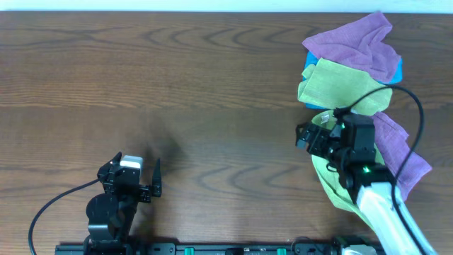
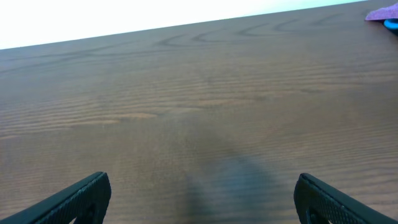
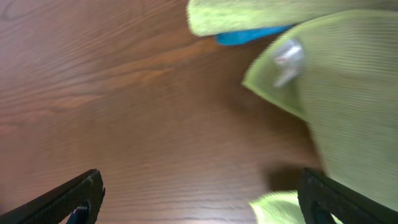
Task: Fold the cloth
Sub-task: 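Move the right gripper down to the lime-green cloth corner and grasp it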
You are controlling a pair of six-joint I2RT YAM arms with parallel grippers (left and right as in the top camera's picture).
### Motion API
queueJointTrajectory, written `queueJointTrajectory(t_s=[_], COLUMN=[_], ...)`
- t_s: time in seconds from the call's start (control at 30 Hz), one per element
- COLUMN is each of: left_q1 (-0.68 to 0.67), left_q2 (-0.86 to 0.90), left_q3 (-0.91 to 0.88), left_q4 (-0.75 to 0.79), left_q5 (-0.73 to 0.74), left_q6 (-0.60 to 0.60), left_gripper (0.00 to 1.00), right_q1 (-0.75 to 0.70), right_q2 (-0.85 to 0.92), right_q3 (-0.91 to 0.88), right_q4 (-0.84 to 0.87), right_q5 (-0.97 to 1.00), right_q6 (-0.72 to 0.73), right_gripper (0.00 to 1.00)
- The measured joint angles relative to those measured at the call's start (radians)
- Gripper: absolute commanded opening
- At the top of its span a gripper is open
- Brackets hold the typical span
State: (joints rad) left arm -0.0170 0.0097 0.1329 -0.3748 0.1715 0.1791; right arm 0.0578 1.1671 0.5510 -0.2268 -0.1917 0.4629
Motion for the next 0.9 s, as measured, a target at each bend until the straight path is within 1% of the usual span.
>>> queueJointTrajectory(t_s=[0.17, 0.27, 0.33, 0.47, 0.6, 0.77, 0.9], left_q1=[0.0, 0.0, 0.0, 0.0, 0.0, 0.0, 0.0], left_q2=[0.0, 0.0, 0.0, 0.0, 0.0, 0.0, 0.0], left_q3=[0.0, 0.0, 0.0, 0.0, 0.0, 0.0, 0.0], left_q4=[0.0, 0.0, 0.0, 0.0, 0.0, 0.0, 0.0], left_q5=[0.0, 0.0, 0.0, 0.0, 0.0, 0.0, 0.0], left_q6=[0.0, 0.0, 0.0, 0.0, 0.0, 0.0, 0.0], left_gripper=[0.95, 0.95, 0.95, 0.95, 0.95, 0.95, 0.95], right_q1=[0.0, 0.0, 0.0, 0.0, 0.0, 0.0, 0.0], right_q2=[0.061, 0.063, 0.063, 0.063, 0.063, 0.063, 0.079], right_q3=[0.004, 0.004, 0.006, 0.021, 0.079, 0.124, 0.124], right_q4=[0.025, 0.013, -0.023, -0.152, -0.265, -0.285, -0.301], right_q5=[-0.117, -0.142, -0.139, -0.096, -0.019, 0.048, 0.093], right_q6=[0.0, -0.008, -0.016, -0.019, -0.019, -0.019, -0.019], right_gripper=[0.99, 0.95, 0.93, 0.9, 0.9, 0.9, 0.86])
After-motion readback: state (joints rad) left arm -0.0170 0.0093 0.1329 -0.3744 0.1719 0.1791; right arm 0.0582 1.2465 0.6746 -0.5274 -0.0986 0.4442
